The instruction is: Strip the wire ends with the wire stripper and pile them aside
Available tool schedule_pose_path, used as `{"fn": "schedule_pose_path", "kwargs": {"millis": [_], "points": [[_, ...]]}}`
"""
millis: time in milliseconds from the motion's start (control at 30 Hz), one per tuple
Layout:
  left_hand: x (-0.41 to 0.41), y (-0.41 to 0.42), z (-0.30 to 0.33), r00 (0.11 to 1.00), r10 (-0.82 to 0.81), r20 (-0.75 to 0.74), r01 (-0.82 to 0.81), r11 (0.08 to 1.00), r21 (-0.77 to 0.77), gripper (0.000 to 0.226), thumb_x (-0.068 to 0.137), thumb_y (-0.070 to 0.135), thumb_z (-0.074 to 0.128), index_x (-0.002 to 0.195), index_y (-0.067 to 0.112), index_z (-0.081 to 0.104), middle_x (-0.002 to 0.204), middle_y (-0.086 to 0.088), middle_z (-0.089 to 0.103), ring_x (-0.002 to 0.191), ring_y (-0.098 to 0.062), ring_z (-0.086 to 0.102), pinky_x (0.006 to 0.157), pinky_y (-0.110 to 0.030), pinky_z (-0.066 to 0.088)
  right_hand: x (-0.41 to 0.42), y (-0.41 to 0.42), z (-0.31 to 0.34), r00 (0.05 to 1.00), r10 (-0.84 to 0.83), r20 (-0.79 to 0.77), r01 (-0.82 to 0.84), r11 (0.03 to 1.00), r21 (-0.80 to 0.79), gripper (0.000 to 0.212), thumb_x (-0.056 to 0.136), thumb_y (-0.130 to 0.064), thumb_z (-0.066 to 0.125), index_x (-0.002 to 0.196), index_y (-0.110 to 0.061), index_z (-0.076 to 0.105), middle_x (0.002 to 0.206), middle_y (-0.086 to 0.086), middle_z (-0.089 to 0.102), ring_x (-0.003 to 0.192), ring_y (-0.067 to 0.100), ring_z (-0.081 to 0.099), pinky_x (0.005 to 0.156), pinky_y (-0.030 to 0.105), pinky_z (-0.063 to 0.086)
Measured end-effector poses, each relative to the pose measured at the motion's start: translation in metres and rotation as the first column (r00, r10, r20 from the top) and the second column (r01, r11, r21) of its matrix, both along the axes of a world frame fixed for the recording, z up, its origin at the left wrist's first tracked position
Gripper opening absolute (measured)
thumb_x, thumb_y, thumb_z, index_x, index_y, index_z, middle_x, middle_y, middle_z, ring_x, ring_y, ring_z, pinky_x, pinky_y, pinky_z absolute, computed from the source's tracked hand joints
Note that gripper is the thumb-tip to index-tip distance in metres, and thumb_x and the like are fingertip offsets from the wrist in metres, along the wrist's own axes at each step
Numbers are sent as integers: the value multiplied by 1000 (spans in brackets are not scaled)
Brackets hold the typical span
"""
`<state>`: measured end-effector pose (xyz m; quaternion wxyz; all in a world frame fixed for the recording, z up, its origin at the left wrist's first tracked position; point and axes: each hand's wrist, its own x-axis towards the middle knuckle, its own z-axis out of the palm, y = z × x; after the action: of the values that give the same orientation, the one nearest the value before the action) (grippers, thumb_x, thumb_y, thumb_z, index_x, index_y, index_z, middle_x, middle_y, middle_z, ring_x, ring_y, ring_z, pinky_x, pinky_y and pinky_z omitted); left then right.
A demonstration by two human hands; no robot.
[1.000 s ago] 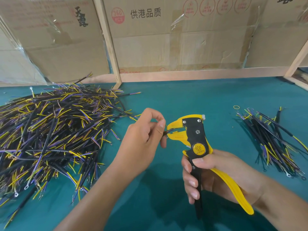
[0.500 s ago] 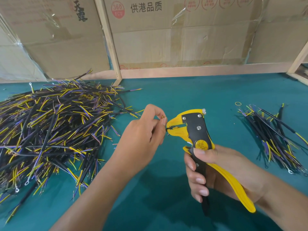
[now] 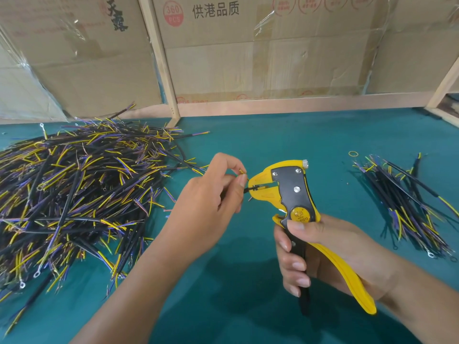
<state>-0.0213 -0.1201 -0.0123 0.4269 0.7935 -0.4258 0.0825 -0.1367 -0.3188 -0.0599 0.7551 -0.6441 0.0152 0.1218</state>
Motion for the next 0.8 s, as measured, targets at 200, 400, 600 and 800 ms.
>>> {"fn": "schedule_pose_path", "kwargs": {"millis": [200, 400, 600, 800], "points": [[1, 6, 4, 994, -76, -76, 78, 997, 16, 11, 89, 23, 58, 98, 25, 52, 68, 11, 57, 52, -14, 34, 50, -20, 30, -2, -2, -1, 999, -13, -35, 14, 1000, 24, 50, 94, -51, 66, 108, -3, 66, 105, 33, 67, 91, 43, 69, 85, 56, 58], [2, 6, 4, 1000, -20, 16, 18, 996, 92, 14, 88, 30, 61, 82, 25, 50, 64, 10, 50, 53, -14, 29, 51, -19, 23, -3, -2, 1, 999, -6, -46, 6, 1000, -1, 50, 93, -52, 66, 108, -4, 67, 105, 29, 69, 93, 43, 70, 86, 56, 58], [1, 6, 5, 1000, -27, 1, 27, 997, 69, 17, 88, 45, 56, 99, 34, 50, 66, 13, 54, 50, -14, 33, 53, -18, 27, 0, -4, 4, 999, 13, -46, -12, 1000, 16, 55, 94, -53, 65, 108, 0, 65, 104, 24, 70, 89, 41, 68, 82, 53, 58], [2, 4, 3, 993, -73, -96, 70, 997, -30, 26, 94, 49, 52, 90, 24, 55, 63, 9, 45, 59, -23, 34, 55, -27, 30, 4, -7, 10, 998, 52, -39, -47, 990, 132, 45, 97, -50, 60, 104, -5, 64, 98, 19, 65, 82, 34, 64, 74, 45, 55]]}}
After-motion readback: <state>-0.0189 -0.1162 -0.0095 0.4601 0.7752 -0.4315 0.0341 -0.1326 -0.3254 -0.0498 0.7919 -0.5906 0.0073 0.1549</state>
